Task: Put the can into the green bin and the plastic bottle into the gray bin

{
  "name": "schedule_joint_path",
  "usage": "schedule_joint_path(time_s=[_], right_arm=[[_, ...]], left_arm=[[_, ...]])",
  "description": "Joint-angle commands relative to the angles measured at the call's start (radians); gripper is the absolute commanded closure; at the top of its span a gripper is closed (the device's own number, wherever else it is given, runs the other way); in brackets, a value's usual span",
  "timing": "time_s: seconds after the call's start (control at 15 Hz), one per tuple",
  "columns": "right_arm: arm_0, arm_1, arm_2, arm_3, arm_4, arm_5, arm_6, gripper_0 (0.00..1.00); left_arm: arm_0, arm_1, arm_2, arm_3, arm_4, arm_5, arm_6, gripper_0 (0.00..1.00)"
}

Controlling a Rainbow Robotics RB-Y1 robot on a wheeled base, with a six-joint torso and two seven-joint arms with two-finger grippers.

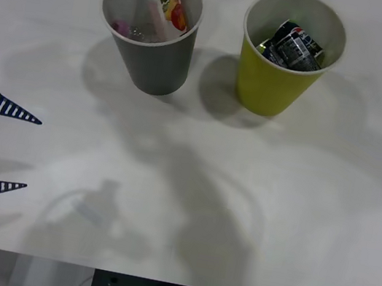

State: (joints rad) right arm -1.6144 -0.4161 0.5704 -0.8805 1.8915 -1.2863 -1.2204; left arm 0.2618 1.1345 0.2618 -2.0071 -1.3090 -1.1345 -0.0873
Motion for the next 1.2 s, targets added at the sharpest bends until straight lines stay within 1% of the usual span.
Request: schedule_joint_path(time_s=[0.07, 0.13, 0.27, 0.33, 0.6, 0.67, 0.8, 1.0, 1.13, 1.2], right_arm=[[0.054, -0.067, -0.053, -0.094, -0.015, -0.062, 0.009, 0.0], [0.083, -0.098, -0.087, -0.141, -0.025, -0.102, 0.016, 0.0], [0.122, -0.153, -0.11, -0.202, -0.068, -0.146, 0.036, 0.0], [0.151, -0.191, -0.124, -0.247, -0.092, -0.174, 0.056, 0.0], [0.274, -0.291, -0.216, -0.426, -0.147, -0.251, 0.084, 0.0], [0.327, -0.323, -0.247, -0.486, -0.17, -0.257, 0.09, 0.0], [0.419, -0.372, -0.294, -0.606, -0.19, -0.258, 0.097, 0.0], [0.622, -0.449, -0.397, -0.825, -0.223, -0.258, 0.124, 0.0], [0.728, -0.48, -0.458, -0.914, -0.238, -0.258, 0.193, 0.0], [0.791, -0.497, -0.501, -0.953, -0.262, -0.258, 0.234, 0.0]], left_arm=[[0.0, 0.0, 0.0, 0.0, 0.0, 0.0, 0.0, 0.02], [0.0, 0.0, 0.0, 0.0, 0.0, 0.0, 0.0, 0.02], [0.0, 0.0, 0.0, 0.0, 0.0, 0.0, 0.0, 0.02], [0.0, 0.0, 0.0, 0.0, 0.0, 0.0, 0.0, 0.02], [0.0, 0.0, 0.0, 0.0, 0.0, 0.0, 0.0, 0.02], [0.0, 0.0, 0.0, 0.0, 0.0, 0.0, 0.0, 0.02], [0.0, 0.0, 0.0, 0.0, 0.0, 0.0, 0.0, 0.02], [0.0, 0.0, 0.0, 0.0, 0.0, 0.0, 0.0, 0.02], [0.0, 0.0, 0.0, 0.0, 0.0, 0.0, 0.0, 0.02], [0.0, 0.0, 0.0, 0.0, 0.0, 0.0, 0.0, 0.02]])
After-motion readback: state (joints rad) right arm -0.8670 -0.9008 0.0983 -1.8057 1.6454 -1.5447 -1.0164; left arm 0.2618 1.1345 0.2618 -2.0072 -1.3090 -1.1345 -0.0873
